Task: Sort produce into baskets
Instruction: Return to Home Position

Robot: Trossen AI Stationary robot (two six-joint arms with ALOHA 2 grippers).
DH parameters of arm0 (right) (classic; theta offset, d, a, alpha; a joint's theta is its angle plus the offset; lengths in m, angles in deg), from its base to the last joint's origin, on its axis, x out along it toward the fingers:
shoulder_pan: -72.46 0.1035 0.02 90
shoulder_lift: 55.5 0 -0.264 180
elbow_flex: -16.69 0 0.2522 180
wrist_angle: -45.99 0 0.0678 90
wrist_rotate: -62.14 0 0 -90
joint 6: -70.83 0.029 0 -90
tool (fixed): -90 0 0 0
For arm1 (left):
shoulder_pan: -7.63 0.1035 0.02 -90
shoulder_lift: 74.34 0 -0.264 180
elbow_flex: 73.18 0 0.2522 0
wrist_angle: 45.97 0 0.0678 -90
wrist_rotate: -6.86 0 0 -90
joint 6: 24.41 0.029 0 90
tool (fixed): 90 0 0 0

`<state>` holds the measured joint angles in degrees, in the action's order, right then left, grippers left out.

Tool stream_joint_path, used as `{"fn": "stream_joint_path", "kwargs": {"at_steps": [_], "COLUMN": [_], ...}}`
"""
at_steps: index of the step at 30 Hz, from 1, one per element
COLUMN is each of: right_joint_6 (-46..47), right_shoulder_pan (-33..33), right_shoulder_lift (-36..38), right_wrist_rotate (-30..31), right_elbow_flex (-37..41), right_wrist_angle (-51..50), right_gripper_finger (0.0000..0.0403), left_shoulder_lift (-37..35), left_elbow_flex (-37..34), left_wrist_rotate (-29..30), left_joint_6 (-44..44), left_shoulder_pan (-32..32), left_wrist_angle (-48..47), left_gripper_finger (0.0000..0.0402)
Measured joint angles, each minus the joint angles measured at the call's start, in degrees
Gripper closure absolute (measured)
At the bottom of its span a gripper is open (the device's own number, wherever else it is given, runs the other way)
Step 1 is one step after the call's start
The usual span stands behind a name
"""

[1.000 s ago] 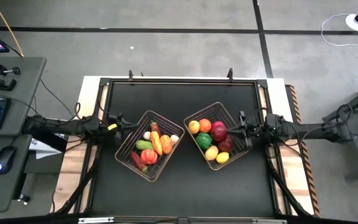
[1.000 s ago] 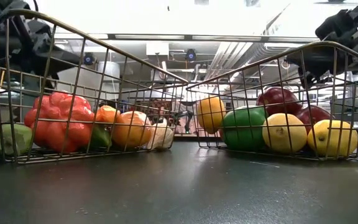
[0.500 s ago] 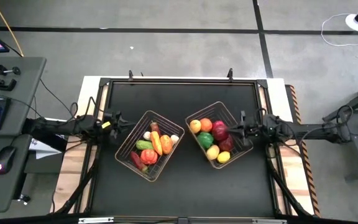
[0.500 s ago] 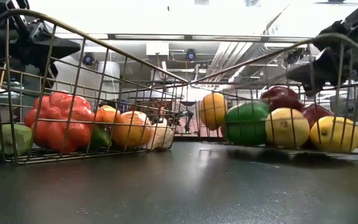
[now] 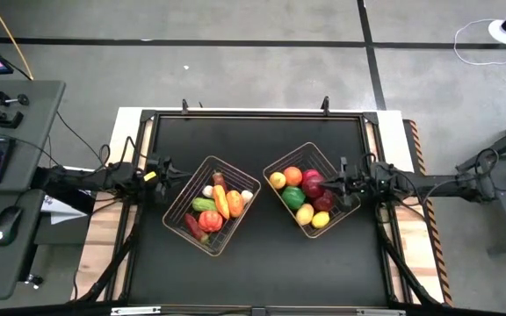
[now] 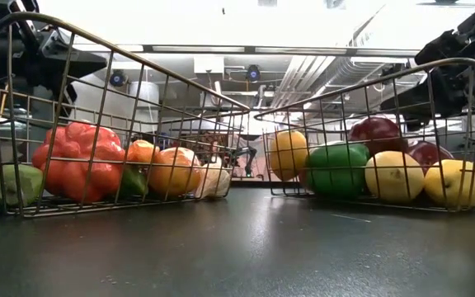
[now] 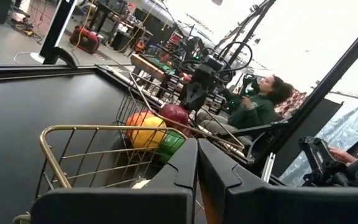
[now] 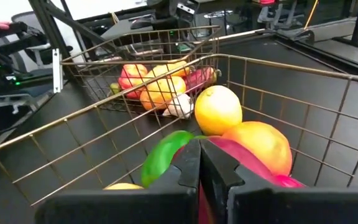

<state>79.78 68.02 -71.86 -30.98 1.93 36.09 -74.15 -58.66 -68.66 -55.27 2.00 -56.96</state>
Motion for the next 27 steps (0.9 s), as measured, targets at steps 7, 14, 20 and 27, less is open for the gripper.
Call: {"fn": "stream_joint_path", "kwargs": {"at_steps": [7,14,20,27], "right_joint_6": [0.0,0.0,0.0,0.0], "right_shoulder_pan": [1.13,1.09,1.51,1.86], "right_shoulder_lift": [6.67,16.24,16.35,15.98], "right_wrist_rotate": [-0.11,-0.11,-0.28,-0.35], "right_elbow_flex": [0.15,0.12,0.42,0.42], "right_wrist_angle": [-2.71,-3.25,-0.07,-1.83], "right_gripper_finger": [0.0403,0.0403,0.0403,0.0403], "left_shoulder_lift": [0.0,0.0,0.02,0.0], "left_elbow_flex": [-0.02,-0.02,-0.07,-0.07], "left_wrist_rotate": [0.0,0.0,0.0,-0.24], "left_joint_6": [0.0,0.0,0.0,0.0], "left_shoulder_pan": [0.04,0.02,-0.07,-0.03], "left_wrist_angle": [0.06,0.04,0.08,0.05], "left_gripper_finger": [0.0401,0.0401,0.0401,0.0401]}}
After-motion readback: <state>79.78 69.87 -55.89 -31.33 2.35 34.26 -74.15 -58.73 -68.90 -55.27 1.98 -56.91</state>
